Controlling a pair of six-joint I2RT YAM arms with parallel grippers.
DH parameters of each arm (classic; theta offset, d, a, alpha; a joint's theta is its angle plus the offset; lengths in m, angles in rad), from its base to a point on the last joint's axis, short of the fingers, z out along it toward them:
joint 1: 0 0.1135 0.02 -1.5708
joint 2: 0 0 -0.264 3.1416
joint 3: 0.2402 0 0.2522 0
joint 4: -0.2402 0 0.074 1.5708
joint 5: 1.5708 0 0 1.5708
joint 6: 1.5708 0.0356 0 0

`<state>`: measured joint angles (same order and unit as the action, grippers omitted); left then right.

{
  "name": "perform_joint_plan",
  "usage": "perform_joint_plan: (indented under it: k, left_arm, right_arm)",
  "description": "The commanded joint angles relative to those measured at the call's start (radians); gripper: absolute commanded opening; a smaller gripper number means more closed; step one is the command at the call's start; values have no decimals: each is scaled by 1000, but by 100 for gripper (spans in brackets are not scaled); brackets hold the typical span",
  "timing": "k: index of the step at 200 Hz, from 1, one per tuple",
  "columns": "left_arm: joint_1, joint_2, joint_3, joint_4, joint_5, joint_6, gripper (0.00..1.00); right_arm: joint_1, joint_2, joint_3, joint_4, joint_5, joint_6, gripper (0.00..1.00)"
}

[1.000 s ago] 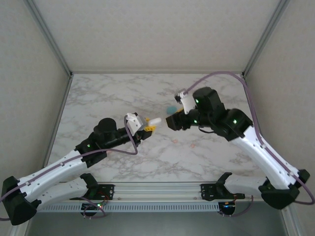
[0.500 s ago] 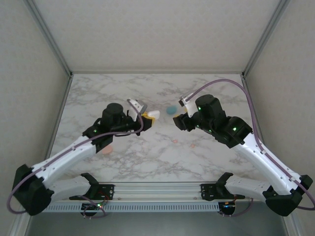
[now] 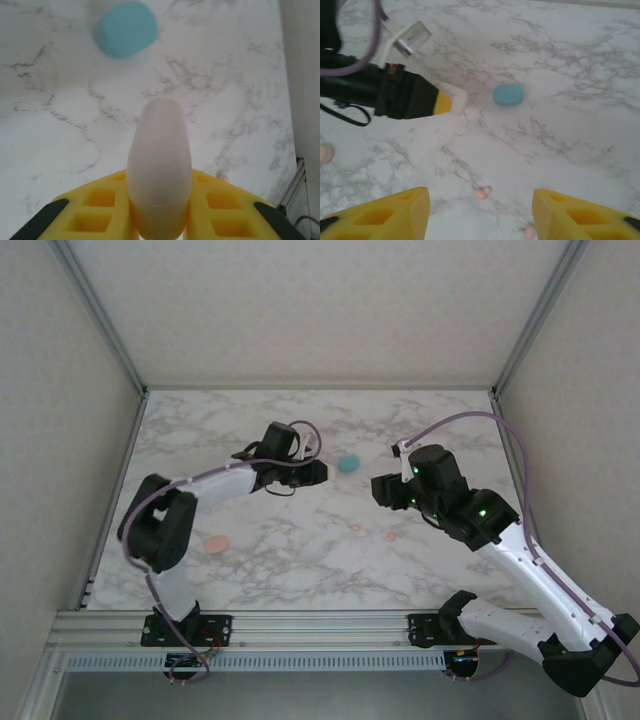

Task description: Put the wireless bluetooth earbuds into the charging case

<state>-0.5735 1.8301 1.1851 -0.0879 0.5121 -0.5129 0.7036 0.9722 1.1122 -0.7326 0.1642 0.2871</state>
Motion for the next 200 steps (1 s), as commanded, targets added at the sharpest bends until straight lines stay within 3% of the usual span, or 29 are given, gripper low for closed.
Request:
perform_joint_plan:
  k: [1,30,130,200]
  left_arm:
    - [11,73,87,-81,-8,-74,21]
    - [14,175,196,-160,-40,-56,22]
    - [26,326,329,-222,-92,-55,27]
    - [28,339,371,-333,-200,24,47]
  right_arm:
    - [-6,-20,-33,5,5,71,57]
    - [-5,-32,-68,18,8,82,57]
    - [-6,-3,-89,30,-2,127,57]
    - [-6,-18,-87,13,-11,148,57]
